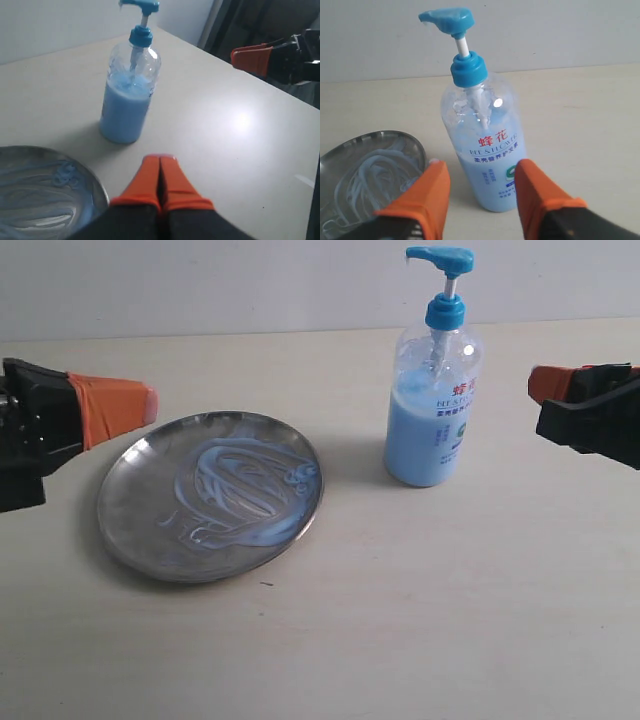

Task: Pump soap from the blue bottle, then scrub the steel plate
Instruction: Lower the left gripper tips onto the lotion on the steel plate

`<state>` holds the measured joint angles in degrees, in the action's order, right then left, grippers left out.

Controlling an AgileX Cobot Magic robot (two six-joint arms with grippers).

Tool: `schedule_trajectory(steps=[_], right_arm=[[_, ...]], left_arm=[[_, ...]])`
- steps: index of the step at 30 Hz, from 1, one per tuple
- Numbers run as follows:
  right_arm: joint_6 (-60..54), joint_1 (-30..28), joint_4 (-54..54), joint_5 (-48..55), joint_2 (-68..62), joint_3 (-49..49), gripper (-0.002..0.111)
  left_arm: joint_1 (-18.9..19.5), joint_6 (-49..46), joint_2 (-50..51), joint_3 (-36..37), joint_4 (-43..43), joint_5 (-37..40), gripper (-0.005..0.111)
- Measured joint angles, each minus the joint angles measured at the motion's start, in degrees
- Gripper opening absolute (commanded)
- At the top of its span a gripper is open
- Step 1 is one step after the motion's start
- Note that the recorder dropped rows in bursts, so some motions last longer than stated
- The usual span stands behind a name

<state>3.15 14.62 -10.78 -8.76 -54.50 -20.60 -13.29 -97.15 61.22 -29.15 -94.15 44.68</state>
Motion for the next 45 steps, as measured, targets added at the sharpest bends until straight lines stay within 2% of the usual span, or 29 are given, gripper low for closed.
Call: schedule_trajectory(steps=[9, 16, 20, 35, 45], right_arm=[[0.0, 0.0, 0.0, 0.0, 0.0, 0.0, 0.04], [0.0, 0.0, 0.0, 0.0, 0.0, 0.0, 0.04], [0.0, 0.0, 0.0, 0.0, 0.0, 0.0, 0.04], [0.0, 0.0, 0.0, 0.0, 0.0, 0.0, 0.04], [0.0, 0.0, 0.0, 0.0, 0.0, 0.0, 0.04]], left_arm=[[-1.7, -0.5, 21.6, -14.4, 6.8, 2.9, 0.0], [-5.6, 10.4, 33.2, -27.1, 23.4, 1.5, 0.0], [-6.6, 15.4, 38.8, -32.1, 29.4, 1.8, 0.0], [-11.0, 33.0, 52.1, -46.8, 48.5, 3.2, 0.0], [-11.3, 38.6, 59.3, -54.0, 52.8, 4.5, 0.0]])
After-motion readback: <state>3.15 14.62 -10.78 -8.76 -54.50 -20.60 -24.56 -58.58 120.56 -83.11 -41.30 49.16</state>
